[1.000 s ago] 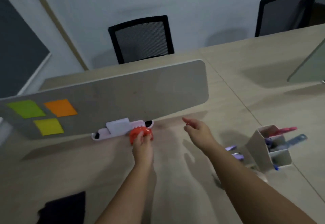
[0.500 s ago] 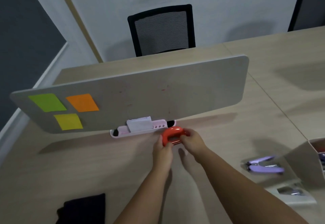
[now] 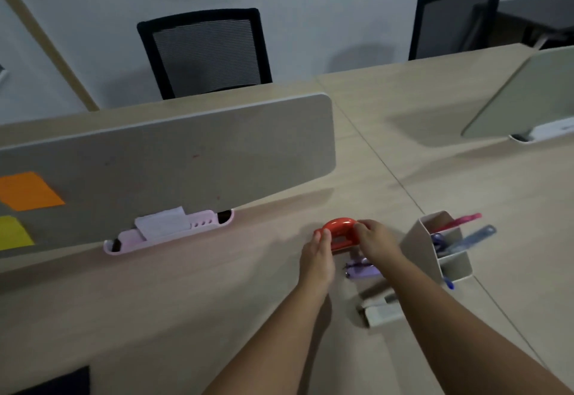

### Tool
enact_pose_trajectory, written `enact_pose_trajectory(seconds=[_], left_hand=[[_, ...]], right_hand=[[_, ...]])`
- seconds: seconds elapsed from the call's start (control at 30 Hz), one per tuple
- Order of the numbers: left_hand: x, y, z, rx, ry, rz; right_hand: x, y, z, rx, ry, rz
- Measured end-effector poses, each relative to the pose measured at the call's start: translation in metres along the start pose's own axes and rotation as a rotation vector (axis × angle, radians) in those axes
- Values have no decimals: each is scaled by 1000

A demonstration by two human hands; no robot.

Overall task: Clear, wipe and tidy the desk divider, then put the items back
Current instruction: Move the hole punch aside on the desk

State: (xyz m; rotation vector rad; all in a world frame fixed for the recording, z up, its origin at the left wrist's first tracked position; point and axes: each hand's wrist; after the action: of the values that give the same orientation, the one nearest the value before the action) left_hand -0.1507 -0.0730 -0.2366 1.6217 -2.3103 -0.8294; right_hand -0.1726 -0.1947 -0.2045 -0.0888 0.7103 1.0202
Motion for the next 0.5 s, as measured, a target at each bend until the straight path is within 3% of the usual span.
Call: enact_pose_trajectory(seconds=[0.27,0.4,0.5], left_hand=[[14,1,17,-30,-17,2],[-10,8,17,-21,138,-49],[-49,6,20,-58,287,-172]], right_hand=[[-13,9,-27,-21,62,-4],[2,14,-7,-116,34,-101],[24,13,21,-247,38,-89]])
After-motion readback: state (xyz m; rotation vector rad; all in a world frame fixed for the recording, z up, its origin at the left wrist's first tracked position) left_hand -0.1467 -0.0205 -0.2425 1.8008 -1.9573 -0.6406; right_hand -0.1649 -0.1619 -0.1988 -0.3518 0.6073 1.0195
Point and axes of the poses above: each hand's wrist, its own y-axis away from the middle knuckle, its own x-axis out of the palm, z = x × y, and after that the axes turned 10 degrees about -x, right-handed
